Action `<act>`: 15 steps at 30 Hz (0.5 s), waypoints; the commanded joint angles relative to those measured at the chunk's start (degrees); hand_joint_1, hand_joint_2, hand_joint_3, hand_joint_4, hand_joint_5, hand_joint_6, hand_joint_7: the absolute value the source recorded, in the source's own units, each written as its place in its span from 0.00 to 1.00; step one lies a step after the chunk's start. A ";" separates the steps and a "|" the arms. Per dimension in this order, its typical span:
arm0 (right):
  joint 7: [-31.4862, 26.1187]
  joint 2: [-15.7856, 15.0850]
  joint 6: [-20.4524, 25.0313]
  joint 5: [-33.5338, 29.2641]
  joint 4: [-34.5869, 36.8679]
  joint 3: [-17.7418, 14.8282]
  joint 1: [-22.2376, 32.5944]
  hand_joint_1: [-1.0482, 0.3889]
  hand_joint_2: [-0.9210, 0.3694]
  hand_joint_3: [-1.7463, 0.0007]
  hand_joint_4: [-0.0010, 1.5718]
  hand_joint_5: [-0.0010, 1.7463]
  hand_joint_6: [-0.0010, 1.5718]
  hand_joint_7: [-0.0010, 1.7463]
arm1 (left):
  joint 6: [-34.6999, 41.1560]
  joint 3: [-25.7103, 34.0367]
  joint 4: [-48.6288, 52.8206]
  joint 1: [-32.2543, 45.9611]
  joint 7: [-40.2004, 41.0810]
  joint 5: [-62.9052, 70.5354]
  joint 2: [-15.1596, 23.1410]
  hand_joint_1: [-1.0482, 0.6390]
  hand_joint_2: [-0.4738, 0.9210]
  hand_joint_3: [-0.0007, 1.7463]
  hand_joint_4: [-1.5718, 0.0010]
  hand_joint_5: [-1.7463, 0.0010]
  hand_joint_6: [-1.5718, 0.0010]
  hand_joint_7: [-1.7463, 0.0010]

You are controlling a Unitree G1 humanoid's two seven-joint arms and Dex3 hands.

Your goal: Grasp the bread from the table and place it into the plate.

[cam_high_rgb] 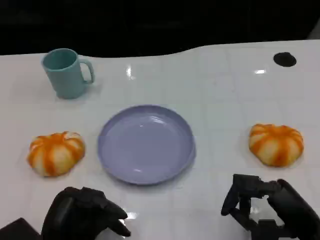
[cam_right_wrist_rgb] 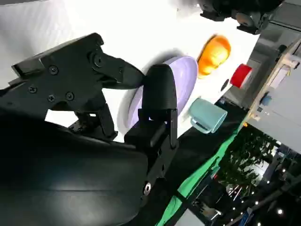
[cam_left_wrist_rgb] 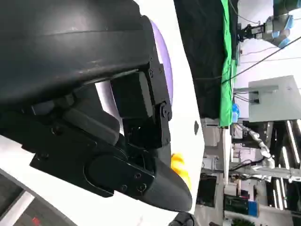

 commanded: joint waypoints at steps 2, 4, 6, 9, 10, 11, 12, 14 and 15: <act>0.23 -0.65 -0.52 0.74 0.57 -0.05 -0.22 0.61 0.23 0.50 0.46 1.00 0.45 0.75 | -0.50 0.23 -0.19 0.06 -0.02 -0.21 0.86 0.00 0.98 0.00 0.03 0.70 0.00 0.85; -0.01 -0.59 -0.69 0.47 0.58 -0.06 -0.23 0.61 0.23 0.50 0.46 1.00 0.45 0.75 | -0.52 0.28 -0.08 0.01 -0.21 -0.38 0.89 0.00 0.98 0.00 0.03 0.70 0.00 0.85; -0.01 -0.49 -0.61 0.53 0.60 -0.03 -0.22 0.61 0.23 0.50 0.46 1.00 0.45 0.75 | -0.35 0.31 -0.13 0.01 -0.22 -0.45 0.92 0.00 0.98 0.00 0.03 0.70 0.00 0.85; -0.04 -0.53 -0.72 0.48 0.67 -0.03 -0.21 0.61 0.23 0.50 0.46 1.00 0.45 0.75 | -0.70 0.31 0.04 -0.05 -0.32 -0.33 1.02 0.00 0.98 0.00 0.04 0.70 0.00 0.86; -0.02 -0.53 -0.78 0.55 0.64 -0.02 -0.19 0.61 0.23 0.50 0.46 1.00 0.45 0.75 | -0.79 0.32 0.14 -0.08 -0.40 -0.36 1.04 0.00 0.98 0.00 0.04 0.70 0.00 0.86; 0.01 -0.53 -0.80 0.62 0.61 -0.02 -0.17 0.62 0.23 0.50 0.46 1.00 0.45 0.75 | -0.84 0.33 0.22 -0.11 -0.42 -0.38 1.02 0.00 0.98 0.00 0.04 0.70 0.00 0.86; 0.01 -0.54 -0.74 0.62 0.52 -0.02 -0.13 0.62 0.23 0.50 0.46 1.00 0.45 0.75 | -0.84 0.34 0.25 -0.12 -0.38 -0.38 1.00 0.00 0.98 0.00 0.04 0.70 0.00 0.86; 0.07 -0.60 -0.68 0.61 0.54 0.00 -0.13 0.62 0.23 0.50 0.46 1.00 0.45 0.75 | -0.33 0.34 -0.05 0.00 -0.34 -0.59 0.90 0.00 0.98 0.00 0.04 0.70 0.00 0.86; 0.17 -0.62 -0.63 0.71 0.58 0.03 -0.14 0.62 0.23 0.50 0.46 1.00 0.45 0.75 | -0.14 0.32 -0.22 0.06 -0.27 -0.61 0.87 0.00 0.98 0.00 0.04 0.70 0.00 0.86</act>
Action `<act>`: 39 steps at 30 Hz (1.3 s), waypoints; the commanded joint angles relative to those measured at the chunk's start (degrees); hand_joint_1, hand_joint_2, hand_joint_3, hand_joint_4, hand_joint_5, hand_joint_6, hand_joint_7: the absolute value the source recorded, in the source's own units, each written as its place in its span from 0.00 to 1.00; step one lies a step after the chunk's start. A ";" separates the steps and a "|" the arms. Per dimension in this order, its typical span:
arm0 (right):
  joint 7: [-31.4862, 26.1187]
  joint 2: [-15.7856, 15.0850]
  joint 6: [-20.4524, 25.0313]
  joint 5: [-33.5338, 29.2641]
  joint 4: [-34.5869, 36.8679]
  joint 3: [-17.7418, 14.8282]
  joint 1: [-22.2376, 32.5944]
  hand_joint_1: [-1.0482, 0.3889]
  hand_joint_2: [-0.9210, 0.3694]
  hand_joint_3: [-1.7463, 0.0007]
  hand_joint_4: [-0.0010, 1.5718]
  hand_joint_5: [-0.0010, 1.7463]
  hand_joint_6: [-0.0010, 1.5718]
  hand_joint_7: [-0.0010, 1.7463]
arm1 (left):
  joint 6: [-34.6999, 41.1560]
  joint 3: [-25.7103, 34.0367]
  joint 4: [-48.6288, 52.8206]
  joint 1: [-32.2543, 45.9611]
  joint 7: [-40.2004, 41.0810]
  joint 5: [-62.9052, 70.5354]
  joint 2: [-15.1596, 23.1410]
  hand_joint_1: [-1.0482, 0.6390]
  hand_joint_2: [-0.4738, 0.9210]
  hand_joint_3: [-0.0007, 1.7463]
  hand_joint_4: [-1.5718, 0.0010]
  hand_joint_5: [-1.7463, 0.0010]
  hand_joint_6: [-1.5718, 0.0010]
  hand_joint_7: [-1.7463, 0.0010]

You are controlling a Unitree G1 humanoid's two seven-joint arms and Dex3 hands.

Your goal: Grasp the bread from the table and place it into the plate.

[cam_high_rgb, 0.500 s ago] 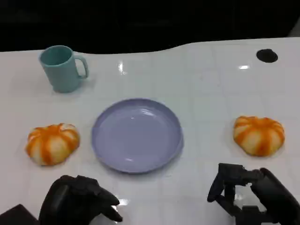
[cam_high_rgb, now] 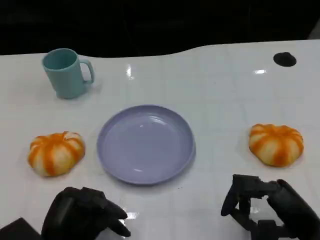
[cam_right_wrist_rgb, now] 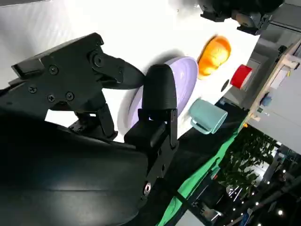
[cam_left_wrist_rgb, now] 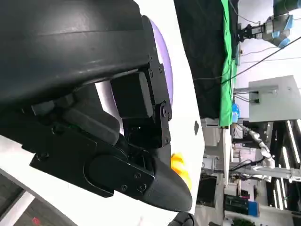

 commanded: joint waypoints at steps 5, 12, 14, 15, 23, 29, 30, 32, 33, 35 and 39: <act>-0.03 -0.53 -0.32 0.59 0.13 -0.07 -0.04 0.62 0.23 0.50 0.46 1.00 0.45 0.75 | -0.11 0.28 -0.40 0.12 -0.12 -0.49 0.87 0.00 0.98 0.00 0.03 0.70 0.00 0.86; -0.40 -0.54 -0.69 0.22 0.22 -0.16 -0.12 0.62 0.24 0.49 0.46 1.00 0.45 0.74 | -0.04 0.32 -0.37 0.10 -0.48 -0.79 0.93 0.00 0.98 0.00 0.03 0.70 0.00 0.86; -0.77 -0.40 -1.10 0.17 0.46 -0.31 -0.21 0.62 0.23 0.50 0.43 1.00 0.44 0.72 | -0.19 0.36 -0.17 0.02 -0.67 -0.93 0.91 0.00 0.98 0.00 0.04 0.70 0.00 0.86; -0.82 -0.30 -1.37 0.46 0.68 -0.39 -0.32 0.63 0.23 0.51 0.43 0.99 0.44 0.70 | -0.19 0.37 -0.13 0.00 -0.64 -0.91 0.91 0.00 0.98 0.00 0.04 0.70 0.00 0.86; -1.78 0.67 -1.09 2.33 -0.16 -1.76 -1.36 0.62 0.19 0.58 0.38 0.77 0.43 0.54 | -0.21 0.32 0.13 -0.34 -0.31 -0.37 1.02 0.00 0.98 0.00 0.04 0.70 0.00 0.86; -4.44 0.36 -0.43 -0.09 -1.78 -3.09 -1.88 0.63 0.14 0.69 0.37 0.63 0.45 0.35 | -0.21 0.34 0.40 -0.61 -0.28 -0.35 0.92 0.00 0.98 0.00 0.04 0.70 0.00 0.86; -5.06 0.19 -0.23 -0.98 -2.17 -3.34 -1.98 0.62 0.11 0.73 0.37 0.59 0.45 0.30 | -0.10 0.31 0.38 -0.62 -0.25 -0.35 0.89 0.00 0.98 0.00 0.04 0.70 0.00 0.86; -6.37 -0.18 -0.31 -2.99 -2.61 -3.85 -2.38 0.61 0.09 0.78 0.37 0.51 0.46 0.22 | 0.12 0.27 0.22 -0.60 -0.20 -0.37 0.84 0.00 0.97 0.00 0.03 0.70 0.00 0.86; -7.34 -0.59 -0.50 -4.68 -2.80 -4.16 -2.68 0.60 0.07 0.80 0.37 0.45 0.47 0.17 | 0.04 0.24 0.22 -0.60 -0.13 -0.31 0.78 0.00 0.97 0.00 0.03 0.70 0.00 0.86; -9.36 -1.45 -0.65 -8.14 -3.07 -4.60 -3.26 0.58 0.06 0.83 0.37 0.36 0.47 0.11 | -0.36 0.23 0.42 -0.68 -0.12 -0.24 0.67 0.00 0.98 0.00 0.03 0.70 0.00 0.86; -13.52 -3.53 1.22 -15.49 -4.53 -5.07 -4.25 0.50 0.01 0.91 0.30 0.20 0.42 0.02 | -0.37 0.21 0.52 -0.79 -0.19 -0.27 0.63 0.00 0.98 0.00 0.04 0.70 0.00 0.86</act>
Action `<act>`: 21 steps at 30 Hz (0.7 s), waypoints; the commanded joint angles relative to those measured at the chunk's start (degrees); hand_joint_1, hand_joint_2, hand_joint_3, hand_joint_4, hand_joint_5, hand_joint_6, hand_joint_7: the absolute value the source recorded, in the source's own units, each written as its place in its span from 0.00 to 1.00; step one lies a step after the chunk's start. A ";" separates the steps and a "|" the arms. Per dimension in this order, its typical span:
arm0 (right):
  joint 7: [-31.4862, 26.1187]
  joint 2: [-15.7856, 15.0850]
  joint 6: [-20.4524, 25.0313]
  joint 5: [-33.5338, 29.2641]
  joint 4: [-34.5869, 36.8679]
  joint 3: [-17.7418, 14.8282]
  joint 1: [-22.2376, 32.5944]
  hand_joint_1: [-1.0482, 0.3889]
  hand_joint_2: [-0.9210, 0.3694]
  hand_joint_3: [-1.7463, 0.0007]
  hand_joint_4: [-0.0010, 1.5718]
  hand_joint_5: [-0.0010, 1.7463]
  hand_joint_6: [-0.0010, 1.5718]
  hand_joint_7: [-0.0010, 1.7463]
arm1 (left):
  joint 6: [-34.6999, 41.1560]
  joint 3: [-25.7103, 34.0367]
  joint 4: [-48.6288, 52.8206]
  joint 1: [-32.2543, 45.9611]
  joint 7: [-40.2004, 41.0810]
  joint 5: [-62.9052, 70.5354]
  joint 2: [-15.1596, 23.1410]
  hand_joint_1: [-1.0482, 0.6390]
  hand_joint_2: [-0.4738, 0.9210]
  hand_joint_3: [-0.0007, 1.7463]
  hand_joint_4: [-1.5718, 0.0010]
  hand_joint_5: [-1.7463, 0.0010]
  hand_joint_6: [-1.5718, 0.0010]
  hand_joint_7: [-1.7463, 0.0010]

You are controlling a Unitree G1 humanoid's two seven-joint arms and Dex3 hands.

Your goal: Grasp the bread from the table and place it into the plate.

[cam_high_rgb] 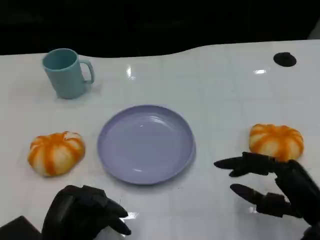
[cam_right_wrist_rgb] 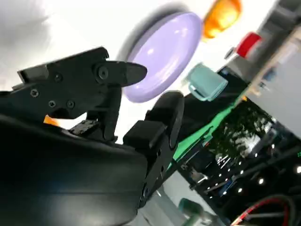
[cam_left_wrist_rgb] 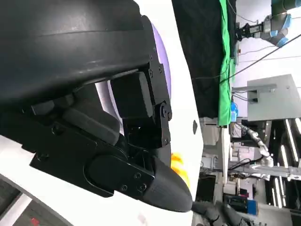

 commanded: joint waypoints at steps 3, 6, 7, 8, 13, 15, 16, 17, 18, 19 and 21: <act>-6.13 -3.96 3.04 -9.38 -2.81 -1.87 -1.75 0.49 0.01 0.94 0.27 0.16 0.38 0.00 | -0.43 0.20 0.49 -0.25 0.04 -0.27 0.57 0.00 0.98 0.00 0.04 0.70 0.00 0.86; -8.58 -5.54 4.22 -12.98 -3.06 -2.11 -3.00 0.48 0.02 0.97 0.25 0.15 0.36 0.00 | -0.39 0.18 0.60 -0.33 0.37 -0.01 0.50 0.00 0.98 0.00 0.04 0.70 0.00 0.86; -9.43 -6.17 4.72 -14.42 -3.25 -2.13 -3.35 0.47 0.02 0.97 0.24 0.14 0.34 0.00 | -0.42 0.19 0.65 -0.35 0.46 0.04 0.45 0.00 0.98 0.00 0.04 0.70 0.00 0.86; -10.23 -6.74 5.08 -15.66 -3.39 -2.08 -3.63 0.46 0.02 0.97 0.23 0.14 0.33 0.00 | -0.50 0.23 0.77 -0.39 0.49 0.03 0.40 0.00 0.98 0.00 0.03 0.70 0.00 0.86; -10.80 -10.00 10.21 -22.64 -6.21 -1.25 -4.22 0.39 0.00 0.99 0.15 0.11 0.22 0.00 | -0.25 0.24 0.87 -0.41 0.42 0.01 0.44 0.00 0.98 0.00 0.03 0.70 0.00 0.85; -10.11 -10.69 13.34 -25.25 -7.92 -0.64 -4.00 0.37 0.01 0.99 0.12 0.11 0.19 0.00 | -0.34 0.21 0.88 -0.39 0.34 -0.03 0.39 0.00 0.97 0.00 0.03 0.70 0.00 0.85; -9.63 -10.98 15.01 -26.56 -8.86 -0.22 -3.86 0.37 0.01 0.99 0.11 0.11 0.18 0.00 | -0.36 0.19 0.85 -0.37 0.39 0.03 0.38 0.00 0.97 0.00 0.04 0.70 0.00 0.85; -9.35 -11.19 16.21 -27.35 -9.54 0.15 -3.75 0.36 0.00 0.99 0.09 0.13 0.17 0.00 | -0.36 0.18 0.84 -0.36 0.44 0.08 0.38 0.00 0.97 0.00 0.04 0.70 0.00 0.85; -9.20 -11.50 18.07 -29.26 -10.44 0.70 -3.73 0.35 0.00 0.99 0.05 0.19 0.16 0.00 | -0.51 0.14 0.80 -0.35 0.67 0.30 0.34 0.00 0.98 0.00 0.04 0.70 0.00 0.85; -8.85 -11.80 20.07 -31.23 -11.35 1.33 -3.76 0.34 0.01 0.99 0.02 0.23 0.16 0.00 | -0.51 0.12 0.72 -0.33 0.84 0.41 0.28 0.00 0.98 0.00 0.04 0.70 0.00 0.85; -8.59 -12.22 23.11 -34.27 -12.44 2.46 -3.87 0.33 0.01 1.00 0.01 0.24 0.15 0.00 | -0.54 0.06 0.68 -0.32 1.00 0.53 0.21 0.00 0.98 0.00 0.03 0.70 0.00 0.85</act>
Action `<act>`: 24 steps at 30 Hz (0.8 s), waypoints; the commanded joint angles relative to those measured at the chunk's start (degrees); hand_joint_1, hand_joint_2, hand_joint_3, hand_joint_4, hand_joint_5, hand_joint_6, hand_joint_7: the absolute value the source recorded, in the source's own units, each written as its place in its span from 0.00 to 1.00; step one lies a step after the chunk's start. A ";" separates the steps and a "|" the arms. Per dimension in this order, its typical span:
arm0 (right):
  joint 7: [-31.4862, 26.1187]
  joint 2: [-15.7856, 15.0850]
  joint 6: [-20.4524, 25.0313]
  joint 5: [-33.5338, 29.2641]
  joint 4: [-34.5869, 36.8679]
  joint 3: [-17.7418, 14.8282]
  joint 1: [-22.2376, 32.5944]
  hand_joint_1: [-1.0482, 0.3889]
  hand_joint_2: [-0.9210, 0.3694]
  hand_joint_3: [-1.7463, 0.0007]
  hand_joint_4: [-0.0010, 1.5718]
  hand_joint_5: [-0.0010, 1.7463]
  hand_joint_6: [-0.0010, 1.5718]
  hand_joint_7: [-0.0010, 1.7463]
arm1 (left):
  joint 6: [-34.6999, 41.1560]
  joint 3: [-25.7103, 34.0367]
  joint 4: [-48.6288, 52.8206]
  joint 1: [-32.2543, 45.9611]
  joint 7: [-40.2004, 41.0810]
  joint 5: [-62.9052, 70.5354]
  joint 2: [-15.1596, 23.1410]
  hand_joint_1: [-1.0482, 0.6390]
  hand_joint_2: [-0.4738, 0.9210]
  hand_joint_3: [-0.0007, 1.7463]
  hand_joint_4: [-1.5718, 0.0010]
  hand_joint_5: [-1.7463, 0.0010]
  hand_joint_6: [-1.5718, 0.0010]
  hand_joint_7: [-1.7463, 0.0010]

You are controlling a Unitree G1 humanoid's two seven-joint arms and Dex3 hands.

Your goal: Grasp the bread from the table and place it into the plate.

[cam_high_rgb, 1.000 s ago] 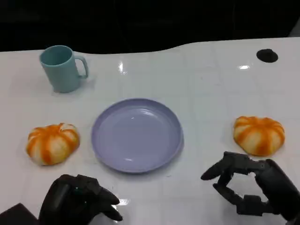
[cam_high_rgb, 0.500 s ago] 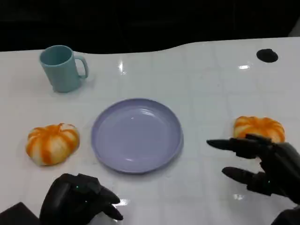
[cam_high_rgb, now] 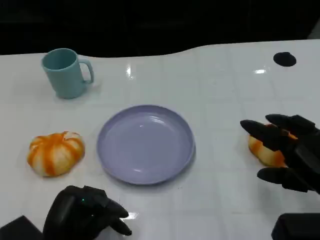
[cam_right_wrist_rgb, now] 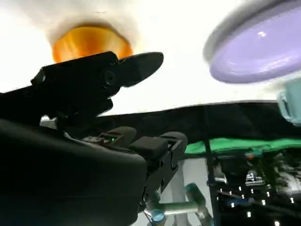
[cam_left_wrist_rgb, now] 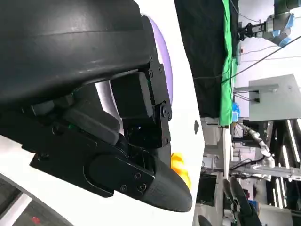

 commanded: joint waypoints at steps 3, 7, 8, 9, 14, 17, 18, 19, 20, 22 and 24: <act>0.56 -2.39 8.94 -9.43 -2.81 3.61 -0.77 0.31 0.03 1.00 0.00 0.27 0.16 0.00 | -0.66 0.02 0.06 -0.04 0.74 0.33 0.54 0.00 0.98 0.00 0.04 0.70 0.00 0.85; 1.87 -2.41 13.97 -13.87 -2.17 6.48 -2.26 0.29 0.03 1.00 0.00 0.27 0.16 0.01 | -0.77 0.01 0.01 0.02 0.51 0.13 0.50 0.00 0.98 0.00 0.04 0.70 0.00 0.86; 1.90 -2.46 14.61 -14.12 -2.06 6.94 -2.47 0.29 0.03 1.00 0.00 0.27 0.17 0.01 | -0.77 0.00 -0.03 0.03 0.53 0.14 0.49 0.00 0.98 0.00 0.04 0.70 0.00 0.86; 2.57 -2.41 15.53 -14.45 -1.76 7.55 -2.94 0.29 0.03 1.00 0.00 0.27 0.17 0.01 | -0.57 -0.03 -0.20 0.12 0.63 0.14 0.45 0.00 0.98 0.00 0.04 0.70 0.00 0.86; 4.24 -2.02 19.35 -16.32 1.33 10.66 -6.01 0.31 0.05 1.00 0.01 0.28 0.18 0.01 | -0.21 -0.15 -0.61 0.31 0.72 0.10 0.39 0.00 0.98 0.00 0.04 0.70 0.00 0.85; 4.23 -1.48 20.95 -16.13 4.15 12.07 -8.16 0.34 0.06 1.00 0.02 0.29 0.20 0.01 | -0.14 -0.16 -0.68 0.36 0.72 0.00 0.36 0.00 0.98 0.00 0.04 0.70 0.00 0.85; 4.14 -1.33 21.53 -16.26 5.10 12.54 -8.91 0.34 0.07 1.00 0.03 0.29 0.21 0.02 | -0.15 -0.16 -0.67 0.36 0.72 -0.02 0.36 0.00 0.98 0.00 0.04 0.70 0.00 0.85; 3.90 -1.24 22.08 -16.51 6.12 13.04 -9.69 0.35 0.07 1.00 0.04 0.29 0.22 0.02 | -0.18 -0.16 -0.67 0.36 0.73 -0.01 0.37 0.00 0.97 0.00 0.04 0.70 0.00 0.85; 3.45 -1.19 22.46 -16.61 7.16 13.51 -10.40 0.35 0.07 1.00 0.05 0.28 0.22 0.01 | -0.26 -0.17 -0.63 0.36 0.68 -0.01 0.40 0.00 0.97 0.00 0.04 0.70 0.00 0.85; 2.30 -0.89 23.47 -16.97 10.17 14.63 -12.24 0.35 0.08 1.00 0.07 0.26 0.24 0.01 | -0.67 -0.12 -0.39 0.30 0.62 0.00 0.45 0.00 0.98 0.00 0.04 0.70 0.00 0.85; 1.15 -0.66 24.26 -17.05 13.06 15.62 -13.87 0.35 0.09 1.00 0.10 0.23 0.25 0.01 | -0.58 -0.11 -0.42 0.31 0.62 -0.09 0.46 0.00 0.98 0.00 0.04 0.70 0.00 0.85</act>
